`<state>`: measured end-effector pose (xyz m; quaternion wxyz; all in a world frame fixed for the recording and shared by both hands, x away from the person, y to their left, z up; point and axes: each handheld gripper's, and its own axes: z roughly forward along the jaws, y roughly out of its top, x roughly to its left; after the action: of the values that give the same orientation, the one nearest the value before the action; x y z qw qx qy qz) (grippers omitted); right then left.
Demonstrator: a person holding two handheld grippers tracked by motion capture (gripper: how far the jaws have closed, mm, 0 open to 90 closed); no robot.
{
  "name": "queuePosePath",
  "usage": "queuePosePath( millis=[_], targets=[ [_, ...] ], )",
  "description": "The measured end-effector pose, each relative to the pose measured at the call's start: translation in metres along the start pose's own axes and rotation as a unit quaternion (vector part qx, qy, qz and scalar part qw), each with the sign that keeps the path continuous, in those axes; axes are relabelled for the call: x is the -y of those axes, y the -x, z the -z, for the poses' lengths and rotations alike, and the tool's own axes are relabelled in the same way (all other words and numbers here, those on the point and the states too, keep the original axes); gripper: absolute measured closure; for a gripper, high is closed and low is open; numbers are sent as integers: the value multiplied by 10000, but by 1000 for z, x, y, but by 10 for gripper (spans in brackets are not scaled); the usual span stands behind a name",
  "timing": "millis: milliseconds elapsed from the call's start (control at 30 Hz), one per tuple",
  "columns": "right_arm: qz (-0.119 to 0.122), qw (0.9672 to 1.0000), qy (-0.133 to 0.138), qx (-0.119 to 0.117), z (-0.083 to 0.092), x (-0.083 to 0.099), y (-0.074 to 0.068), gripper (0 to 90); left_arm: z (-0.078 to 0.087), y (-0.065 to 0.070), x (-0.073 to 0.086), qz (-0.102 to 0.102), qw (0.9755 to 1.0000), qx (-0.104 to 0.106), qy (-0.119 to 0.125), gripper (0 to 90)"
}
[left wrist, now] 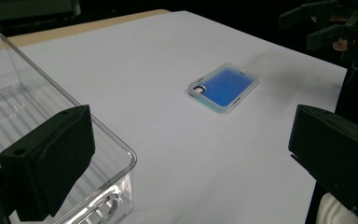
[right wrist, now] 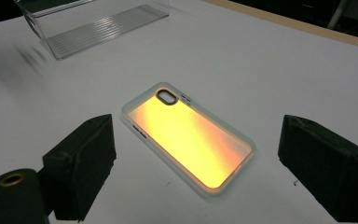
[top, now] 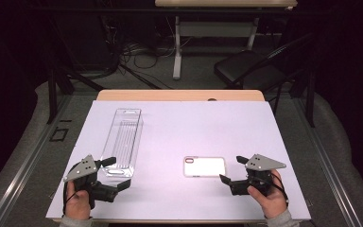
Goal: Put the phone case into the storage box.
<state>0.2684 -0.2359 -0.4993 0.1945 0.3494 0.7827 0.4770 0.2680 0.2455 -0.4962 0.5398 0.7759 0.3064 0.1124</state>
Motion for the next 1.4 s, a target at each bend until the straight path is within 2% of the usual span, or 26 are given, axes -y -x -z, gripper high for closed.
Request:
queuePosePath(
  millis=[167, 267, 300, 467, 700, 833, 933, 1000, 1200, 1400],
  targets=[
    [-14, 9999, -100, -9, -4, -10, 4, 109, -4, -5, -10, 108, 9996, -162, -208, 4],
    [-13, 9999, -141, 13, -6, -12, 5, 109, -6, -7, -14, 126, 9995, -173, -251, 4],
    [-35, 9998, -213, 42, -7, -14, 7, 109, -7, -10, -18, 228, 9993, -163, -252, 4],
    [-56, 9995, -296, 91, -10, -21, 9, 109, -10, -15, -29, 346, 9989, -196, -258, 4],
    [-40, 9990, -435, 123, -15, -36, 16, 102, -18, -22, -48, 353, 9987, -184, -310, 4],
    [-81, 9988, -481, 106, -18, -45, 20, 101, -23, -24, -61, 257, 9990, -85, -363, 3],
    [-67, 9985, -530, 129, -20, -49, 21, 101, -26, -24, -71, 161, 9990, -142, -399, 4],
    [-71, 9982, -569, 154, -23, -53, 23, 101, -28, -25, -77, 165, 9988, -74, -458, 4],
    [-58, 9974, -718, 81, -30, -61, 26, 102, -39, -29, -93, 184, 9981, -85, -581, 4],
    [2, 9968, -800, 18, -38, -67, 26, 101, -48, -31, -100, 172, 9975, -107, -680, 4]
  ],
)
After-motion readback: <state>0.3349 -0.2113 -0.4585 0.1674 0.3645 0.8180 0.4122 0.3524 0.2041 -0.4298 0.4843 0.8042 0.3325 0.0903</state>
